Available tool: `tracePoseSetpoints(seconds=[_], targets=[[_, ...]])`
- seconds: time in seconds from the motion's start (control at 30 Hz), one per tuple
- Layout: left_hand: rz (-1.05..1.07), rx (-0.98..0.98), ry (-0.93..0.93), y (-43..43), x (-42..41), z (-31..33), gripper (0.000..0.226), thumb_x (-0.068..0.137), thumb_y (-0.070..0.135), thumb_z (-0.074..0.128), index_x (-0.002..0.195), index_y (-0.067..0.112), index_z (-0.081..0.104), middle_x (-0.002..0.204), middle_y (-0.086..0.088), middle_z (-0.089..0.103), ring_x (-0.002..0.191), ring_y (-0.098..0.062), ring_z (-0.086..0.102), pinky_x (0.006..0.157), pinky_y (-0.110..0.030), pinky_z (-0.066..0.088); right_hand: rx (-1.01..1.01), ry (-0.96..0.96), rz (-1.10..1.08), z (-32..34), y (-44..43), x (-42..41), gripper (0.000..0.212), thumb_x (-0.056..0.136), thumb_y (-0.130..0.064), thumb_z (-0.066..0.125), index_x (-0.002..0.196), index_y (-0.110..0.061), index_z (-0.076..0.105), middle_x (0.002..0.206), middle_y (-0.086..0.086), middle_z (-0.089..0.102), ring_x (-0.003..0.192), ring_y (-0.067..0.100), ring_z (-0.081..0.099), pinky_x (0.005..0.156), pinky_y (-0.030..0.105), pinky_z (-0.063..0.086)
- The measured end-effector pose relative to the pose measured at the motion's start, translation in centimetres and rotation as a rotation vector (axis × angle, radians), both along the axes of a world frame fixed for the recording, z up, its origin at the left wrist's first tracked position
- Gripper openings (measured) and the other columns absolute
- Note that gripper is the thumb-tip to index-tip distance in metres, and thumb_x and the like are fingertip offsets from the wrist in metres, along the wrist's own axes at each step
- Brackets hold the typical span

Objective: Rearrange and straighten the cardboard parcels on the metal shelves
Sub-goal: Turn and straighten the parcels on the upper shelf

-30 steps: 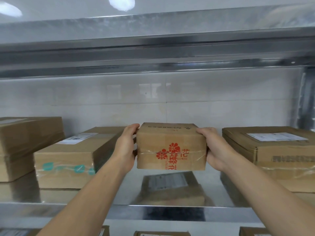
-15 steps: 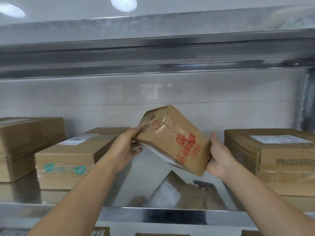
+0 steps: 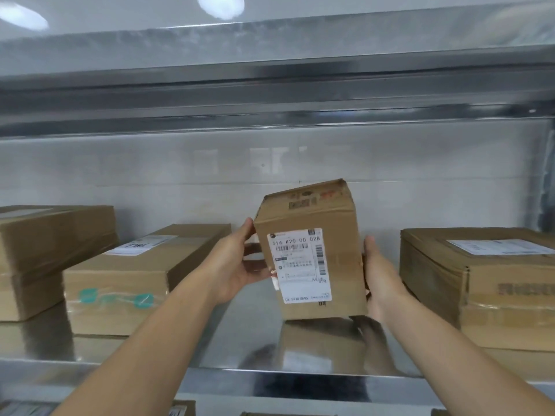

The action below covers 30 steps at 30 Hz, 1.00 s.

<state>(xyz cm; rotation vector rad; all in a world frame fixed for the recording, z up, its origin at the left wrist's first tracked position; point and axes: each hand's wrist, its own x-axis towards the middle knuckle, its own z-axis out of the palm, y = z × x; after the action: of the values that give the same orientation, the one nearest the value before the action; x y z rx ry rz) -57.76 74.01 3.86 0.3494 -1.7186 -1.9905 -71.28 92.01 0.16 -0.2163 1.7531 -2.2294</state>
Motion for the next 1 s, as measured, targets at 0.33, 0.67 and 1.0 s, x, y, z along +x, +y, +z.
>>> tracePoseSetpoints(seconds=[0.33, 0.67, 1.0], targets=[[0.051, -0.196, -0.165, -0.2, -0.4, -0.4, 0.053, 0.096, 0.068, 0.047, 0.115, 0.026, 0.072, 0.107, -0.007, 0.068, 0.099, -0.024, 0.064, 0.104, -0.059, 0.047, 0.204, 0.1, 0.183, -0.4, -0.3, -0.4, 0.034, 0.102, -0.047, 0.044, 0.082, -0.031, 0.066, 0.072, -0.006, 0.068, 0.086, 0.022, 0.062, 0.095, 0.045, 0.052], [0.057, -0.148, -0.128, -1.2, -0.8, -1.0, 0.048, 0.092, 0.072, 0.047, 0.101, 0.03, 0.069, 0.091, 0.002, 0.065, 0.09, -0.02, 0.059, 0.107, -0.065, 0.04, 0.172, 0.169, 0.173, 1.2, -0.2, 0.5, 0.023, 0.107, -0.034, 0.045, 0.115, -0.026, 0.065, 0.095, 0.006, 0.066, 0.09, 0.022, 0.061, 0.083, 0.053, 0.057], [0.076, -0.177, -0.075, -1.2, -0.5, -0.8, 0.031, 0.101, 0.056, 0.046, 0.115, 0.044, 0.071, 0.129, 0.011, 0.064, 0.125, -0.019, 0.053, 0.109, -0.067, 0.034, 0.044, -0.076, 0.4, 4.0, 2.2, -0.7, 0.105, 0.074, -0.097, 0.033, 0.131, -0.013, 0.06, 0.127, 0.022, 0.067, 0.114, 0.052, 0.063, 0.088, 0.069, 0.047]])
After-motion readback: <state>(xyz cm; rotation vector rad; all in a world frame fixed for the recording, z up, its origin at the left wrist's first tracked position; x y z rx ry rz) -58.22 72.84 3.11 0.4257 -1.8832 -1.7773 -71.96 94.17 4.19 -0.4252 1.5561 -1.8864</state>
